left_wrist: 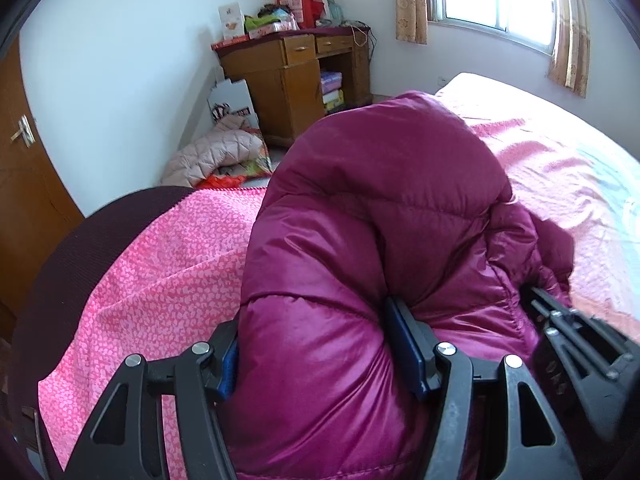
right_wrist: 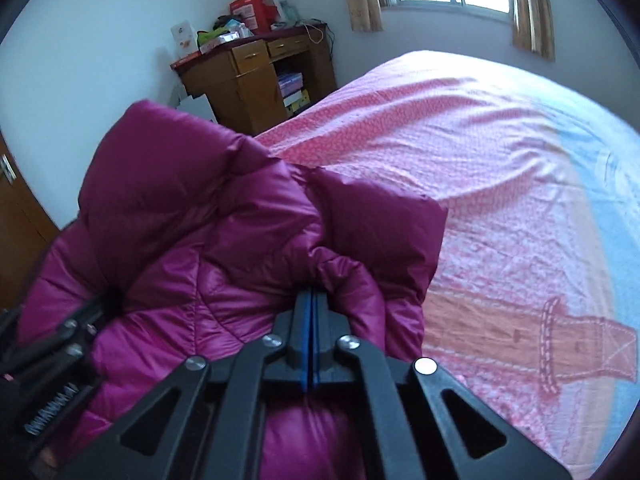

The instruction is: Fold large clothes

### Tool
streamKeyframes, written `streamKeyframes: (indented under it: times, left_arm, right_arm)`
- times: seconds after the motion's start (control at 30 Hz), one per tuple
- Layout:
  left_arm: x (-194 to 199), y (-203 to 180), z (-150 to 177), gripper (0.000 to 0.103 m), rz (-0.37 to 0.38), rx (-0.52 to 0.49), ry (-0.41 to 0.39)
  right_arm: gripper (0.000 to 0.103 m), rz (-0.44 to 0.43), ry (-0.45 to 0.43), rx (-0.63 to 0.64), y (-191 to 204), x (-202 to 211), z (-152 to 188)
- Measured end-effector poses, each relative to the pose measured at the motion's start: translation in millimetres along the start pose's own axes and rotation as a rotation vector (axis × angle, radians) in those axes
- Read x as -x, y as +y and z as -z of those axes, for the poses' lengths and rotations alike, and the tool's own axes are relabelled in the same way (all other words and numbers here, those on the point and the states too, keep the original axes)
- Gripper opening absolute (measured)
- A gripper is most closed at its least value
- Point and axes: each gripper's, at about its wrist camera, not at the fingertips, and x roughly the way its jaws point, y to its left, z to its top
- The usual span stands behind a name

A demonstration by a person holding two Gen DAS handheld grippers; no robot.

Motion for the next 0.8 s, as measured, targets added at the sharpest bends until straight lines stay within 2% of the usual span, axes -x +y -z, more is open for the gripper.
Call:
streamKeyframes:
  times: [0.1, 0.17, 0.3, 0.37, 0.5, 0.57, 0.63, 0.7, 0.8]
  left_arm:
    - [12.8, 5.7, -14.7, 0.063, 0.043, 0.004, -0.005]
    - [23.8, 6.7, -33.4, 0.063, 0.061, -0.008, -0.055]
    - [24.9, -11.9, -73.2, 0.065, 0.046, -0.080, -0.133]
    - [8.0, -27.1, -84.5, 0.065, 0.044, -0.132, -0.117]
    - [-37.2, -51.3, -83.0, 0.065, -0.021, -0.214, -0.053]
    - [-52.6, -51.7, -82.6, 0.065, -0.020, -0.208, -0.032]
    - [-71.2, -51.7, -84.1, 0.073, -0.014, -0.185, 0.000]
    - [-82.1, -50.0, -82.1, 0.077, -0.002, -0.166, 0.022]
    - [-90.1, -53.2, -78.4, 0.078, -0.014, -0.153, 0.017]
  right_arm:
    - [0.000, 0.000, -0.007, -0.002, -3.7, -0.4, 1.3]
    - [0.000, -0.022, -0.010, -0.021, -9.5, -1.3, 1.8]
    - [0.000, -0.051, -0.013, -0.046, -13.4, -6.5, -2.0]
    - [0.000, -0.046, -0.015, -0.046, -13.2, -5.5, -1.5]
    - [0.000, -0.054, -0.018, -0.057, -14.9, -4.6, -0.5]
    - [0.000, -0.064, -0.018, -0.069, -16.4, -4.4, -0.2]
    - [0.000, -0.077, -0.017, -0.087, -19.7, -3.9, 0.5]
    - [0.000, -0.081, -0.016, -0.096, -19.6, -3.8, -0.4]
    - [0.000, -0.065, -0.019, -0.095, -17.9, -0.2, 0.8]
